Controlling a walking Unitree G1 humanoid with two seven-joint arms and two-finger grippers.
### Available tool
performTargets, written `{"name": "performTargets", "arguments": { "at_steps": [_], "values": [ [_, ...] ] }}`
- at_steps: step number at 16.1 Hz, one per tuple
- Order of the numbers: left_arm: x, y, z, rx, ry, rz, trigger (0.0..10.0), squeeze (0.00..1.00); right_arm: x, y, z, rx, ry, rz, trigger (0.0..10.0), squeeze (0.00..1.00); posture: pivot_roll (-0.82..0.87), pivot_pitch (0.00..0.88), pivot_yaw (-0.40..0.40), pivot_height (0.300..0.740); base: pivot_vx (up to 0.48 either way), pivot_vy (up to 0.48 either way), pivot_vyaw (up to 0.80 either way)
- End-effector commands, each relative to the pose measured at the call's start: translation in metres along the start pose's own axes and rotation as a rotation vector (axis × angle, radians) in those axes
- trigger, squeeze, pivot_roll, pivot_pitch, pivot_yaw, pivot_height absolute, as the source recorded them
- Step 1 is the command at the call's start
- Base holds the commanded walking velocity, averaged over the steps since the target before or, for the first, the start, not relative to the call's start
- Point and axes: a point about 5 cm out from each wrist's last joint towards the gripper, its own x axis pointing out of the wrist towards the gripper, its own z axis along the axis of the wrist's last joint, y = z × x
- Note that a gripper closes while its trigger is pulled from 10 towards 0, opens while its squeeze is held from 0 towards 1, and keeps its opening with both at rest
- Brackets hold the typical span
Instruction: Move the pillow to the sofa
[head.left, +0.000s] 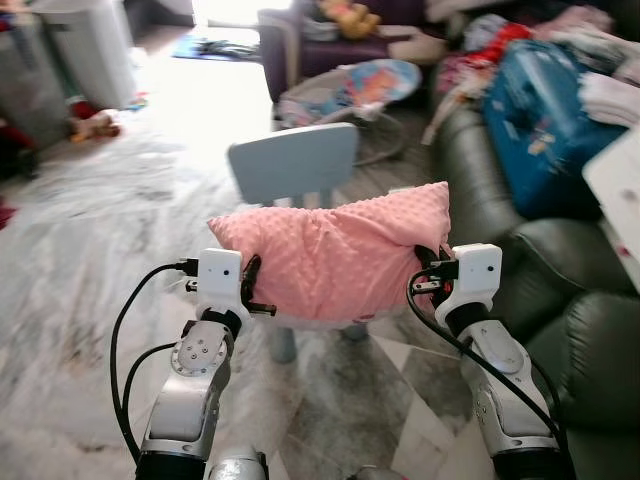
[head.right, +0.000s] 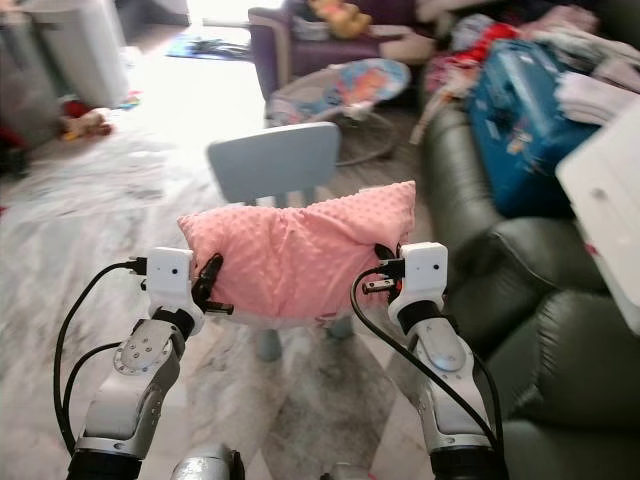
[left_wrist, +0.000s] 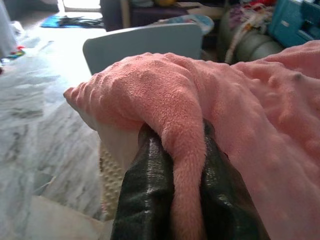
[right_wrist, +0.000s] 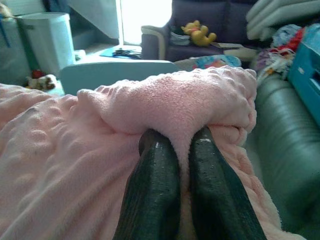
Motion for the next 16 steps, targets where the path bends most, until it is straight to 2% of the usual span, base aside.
{"name": "performTargets", "arguments": {
  "at_steps": [1, 3, 11, 14, 16],
  "values": [
    [-0.0002, -0.0024, 0.0049, 0.0, -0.016, -0.014, 10.0, 0.0, -0.0006, 0.0015, 0.0053, -0.003, -0.02, 0.002, 10.0, 0.0, -0.02, 0.0, -0.017, 0.74, 0.0, 0.0, -0.8],
    [-0.0005, -0.0022, 0.0048, -0.002, -0.013, -0.016, 10.0, 0.0, -0.0005, 0.0015, 0.0052, -0.003, -0.018, 0.0, 10.0, 0.0, -0.02, 0.0, -0.016, 0.74, 0.0, 0.142, -0.8],
    [-0.0001, -0.0023, 0.0043, 0.001, -0.004, -0.022, 10.0, 0.0, 0.0003, 0.0018, 0.005, -0.003, -0.016, -0.003, 10.0, 0.0, -0.02, 0.0, -0.012, 0.74, 0.0, 0.351, -0.8],
    [0.0004, -0.0034, 0.0043, 0.001, -0.002, -0.026, 10.0, 0.0, 0.0013, 0.0006, 0.0055, -0.005, -0.018, -0.007, 10.0, 0.0, -0.02, 0.0, -0.012, 0.74, 0.0, 0.256, -0.8],
    [0.0008, -0.0034, 0.0045, 0.002, -0.004, -0.024, 10.0, 0.0, 0.0017, 0.0005, 0.0056, -0.006, -0.018, -0.006, 10.0, 0.0, -0.01, 0.0, -0.013, 0.74, 0.0, 0.0, -0.8]
  ]
}}
